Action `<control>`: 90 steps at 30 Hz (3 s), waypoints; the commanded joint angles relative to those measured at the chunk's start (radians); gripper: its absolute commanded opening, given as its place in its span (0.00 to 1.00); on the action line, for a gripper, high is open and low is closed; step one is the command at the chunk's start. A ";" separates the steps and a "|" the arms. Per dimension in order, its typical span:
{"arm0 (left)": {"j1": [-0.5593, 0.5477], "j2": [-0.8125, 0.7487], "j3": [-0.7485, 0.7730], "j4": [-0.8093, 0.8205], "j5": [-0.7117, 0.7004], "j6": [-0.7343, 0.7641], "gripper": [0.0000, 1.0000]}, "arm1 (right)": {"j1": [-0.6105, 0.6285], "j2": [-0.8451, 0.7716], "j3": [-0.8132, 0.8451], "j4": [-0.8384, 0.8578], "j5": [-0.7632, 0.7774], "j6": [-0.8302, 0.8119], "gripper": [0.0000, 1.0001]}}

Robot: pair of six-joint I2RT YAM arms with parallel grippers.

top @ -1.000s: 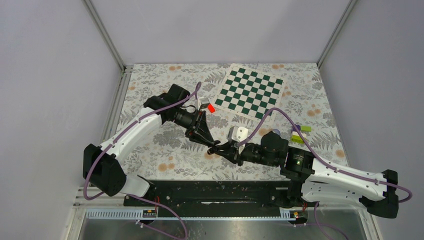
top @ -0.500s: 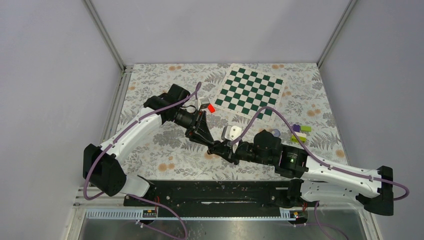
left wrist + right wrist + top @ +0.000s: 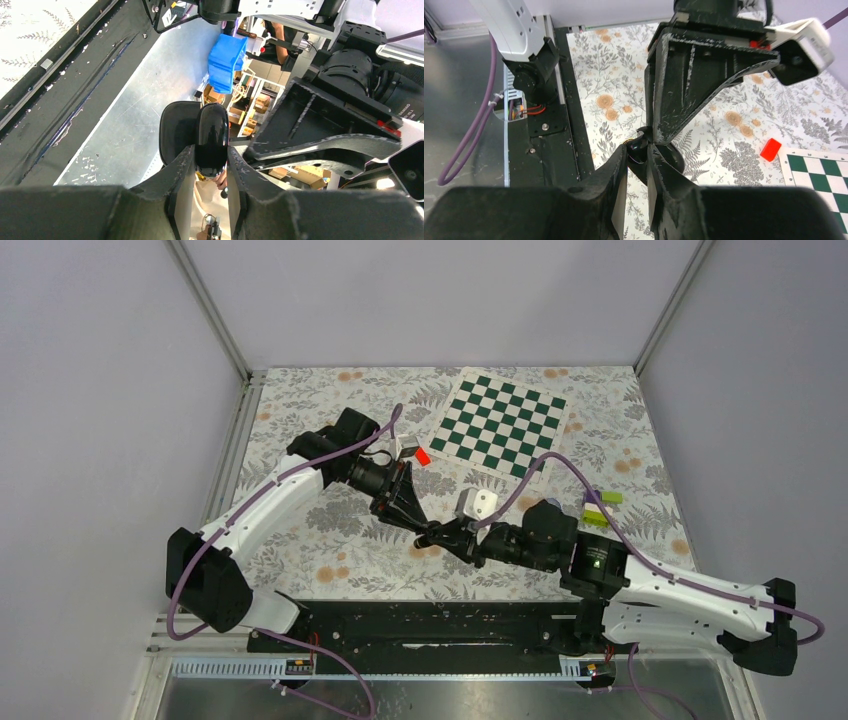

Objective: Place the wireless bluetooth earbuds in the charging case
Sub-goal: Place the earbud in the charging case.

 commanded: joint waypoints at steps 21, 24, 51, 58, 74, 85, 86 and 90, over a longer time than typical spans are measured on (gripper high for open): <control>-0.005 -0.031 0.033 0.006 0.046 0.009 0.00 | 0.004 0.037 0.019 0.002 0.011 0.011 0.00; -0.004 -0.031 0.033 0.005 0.046 0.008 0.00 | 0.003 0.008 0.002 0.006 0.012 0.018 0.00; -0.005 -0.039 0.031 0.006 0.042 0.007 0.00 | 0.005 -0.001 0.004 -0.045 -0.029 0.046 0.00; -0.005 -0.041 0.028 0.006 0.043 0.007 0.00 | 0.005 -0.010 0.005 -0.025 -0.032 0.047 0.00; -0.006 -0.041 0.026 0.006 0.043 0.008 0.00 | 0.007 -0.041 0.001 -0.016 -0.027 0.044 0.00; -0.006 -0.045 0.025 0.007 0.045 0.006 0.00 | 0.006 0.016 0.028 -0.020 -0.043 0.036 0.00; -0.006 -0.046 0.025 0.005 0.044 0.006 0.00 | 0.007 0.020 0.028 -0.018 -0.047 0.035 0.00; -0.006 -0.047 0.025 0.006 0.046 0.007 0.00 | 0.006 0.028 0.028 -0.015 -0.048 0.037 0.00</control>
